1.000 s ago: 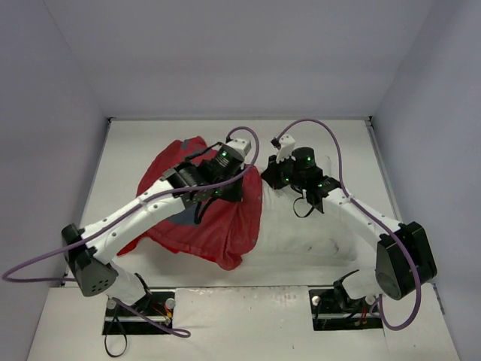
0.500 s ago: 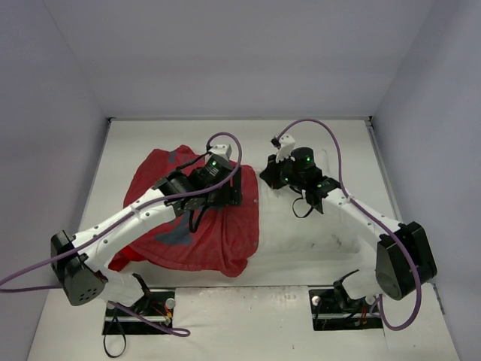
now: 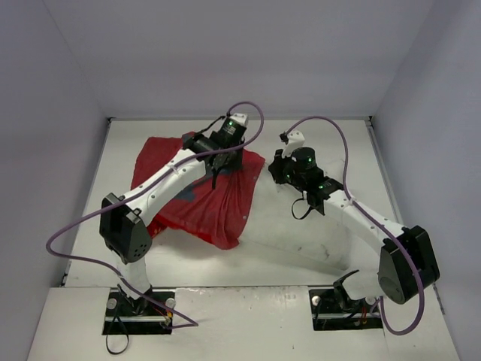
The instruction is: Put the pillow into the pillowcase
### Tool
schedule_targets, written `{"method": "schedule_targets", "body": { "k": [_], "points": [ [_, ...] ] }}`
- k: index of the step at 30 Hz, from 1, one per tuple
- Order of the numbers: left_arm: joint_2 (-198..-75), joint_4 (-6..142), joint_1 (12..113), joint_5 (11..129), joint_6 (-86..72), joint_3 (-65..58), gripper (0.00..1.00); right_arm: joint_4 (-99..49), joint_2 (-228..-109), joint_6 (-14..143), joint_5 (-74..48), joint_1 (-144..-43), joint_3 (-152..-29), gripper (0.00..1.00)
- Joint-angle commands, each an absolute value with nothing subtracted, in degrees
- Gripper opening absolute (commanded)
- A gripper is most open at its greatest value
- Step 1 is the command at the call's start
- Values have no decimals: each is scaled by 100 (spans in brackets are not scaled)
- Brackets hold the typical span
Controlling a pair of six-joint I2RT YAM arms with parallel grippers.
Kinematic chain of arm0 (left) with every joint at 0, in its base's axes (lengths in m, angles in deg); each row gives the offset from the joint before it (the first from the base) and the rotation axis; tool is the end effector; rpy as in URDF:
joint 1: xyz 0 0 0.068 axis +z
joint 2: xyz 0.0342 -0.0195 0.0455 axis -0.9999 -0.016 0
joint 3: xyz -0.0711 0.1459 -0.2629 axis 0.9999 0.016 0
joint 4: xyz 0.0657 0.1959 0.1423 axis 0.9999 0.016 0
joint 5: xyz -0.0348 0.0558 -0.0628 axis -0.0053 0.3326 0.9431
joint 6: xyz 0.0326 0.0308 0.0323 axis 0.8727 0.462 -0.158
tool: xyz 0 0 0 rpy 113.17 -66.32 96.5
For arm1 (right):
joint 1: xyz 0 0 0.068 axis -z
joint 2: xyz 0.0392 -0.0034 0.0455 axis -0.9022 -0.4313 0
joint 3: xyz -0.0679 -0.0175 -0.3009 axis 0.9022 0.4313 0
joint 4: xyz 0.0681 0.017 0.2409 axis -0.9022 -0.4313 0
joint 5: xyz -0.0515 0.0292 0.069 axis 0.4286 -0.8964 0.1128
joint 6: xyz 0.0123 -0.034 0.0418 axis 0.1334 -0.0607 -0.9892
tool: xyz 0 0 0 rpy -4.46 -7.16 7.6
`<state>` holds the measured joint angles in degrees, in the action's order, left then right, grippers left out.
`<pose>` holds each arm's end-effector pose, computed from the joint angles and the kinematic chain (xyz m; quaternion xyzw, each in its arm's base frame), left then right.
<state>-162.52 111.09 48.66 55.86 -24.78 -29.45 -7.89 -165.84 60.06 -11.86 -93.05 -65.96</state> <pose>0.3051 -0.2547 0.3751 0.0685 0.9195 -0.1821 0.3416 0.2646 0.1491 0.3316 -0.1507 0.7580 0.2575 0.5800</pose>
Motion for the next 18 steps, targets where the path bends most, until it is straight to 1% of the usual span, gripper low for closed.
{"method": "schedule_targets", "body": {
  "k": [1, 4, 7, 8, 9, 10, 11, 13, 14, 16, 17, 18],
  "points": [
    [-16344, 10354, 4971, 5688, -1516, -3977, 0, -109, -16213, 5801, -734, -9363, -6859, 0],
    [-16397, 10363, 5006, 5786, -1453, -4014, 0, -109, -16389, 5933, -909, -9345, -6956, 0],
    [-16152, 10372, 5093, 5768, -1410, -3462, 20, -109, -16477, 6108, -1269, -9319, -7009, 0],
    [-15933, 10372, 5128, 5760, -1392, -3295, 33, -117, -16469, 6170, -1366, -9319, -7017, 0],
    [-15809, 10372, 5233, 5760, -1374, -3128, 39, -135, -16451, 6301, -1593, -9293, -7026, 0],
    [-15512, 10381, 5295, 5742, -1296, -2813, 45, -170, -16373, 6380, -1752, -9275, -7070, 3],
    [-15353, 10381, 5357, 5716, -1234, -2670, 55, -257, -16320, 6451, -1901, -9266, -7114, 18],
    [-14897, 10407, 5488, 5619, -998, -2311, 62, -476, -16162, 6696, -2156, -9257, -7228, 39],
    [-14737, 10416, 5541, 5593, -953, -2187, 64, -582, -16117, 6802, -2253, -9257, -7281, 55],
    [-14334, 10407, 5717, 5627, -847, -1828, 66, -810, -15960, 7030, -2447, -9257, -7369, 64],
    [-14218, 10407, 5779, 5723, -812, -1695, 65, -873, -15889, 7084, -2517, -9257, -7360, 71],
    [-14122, 10416, 5823, 5768, -794, -1563, 66, -926, -15758, 7084, -2579, -9249, -7352, 74]
  ]
}}
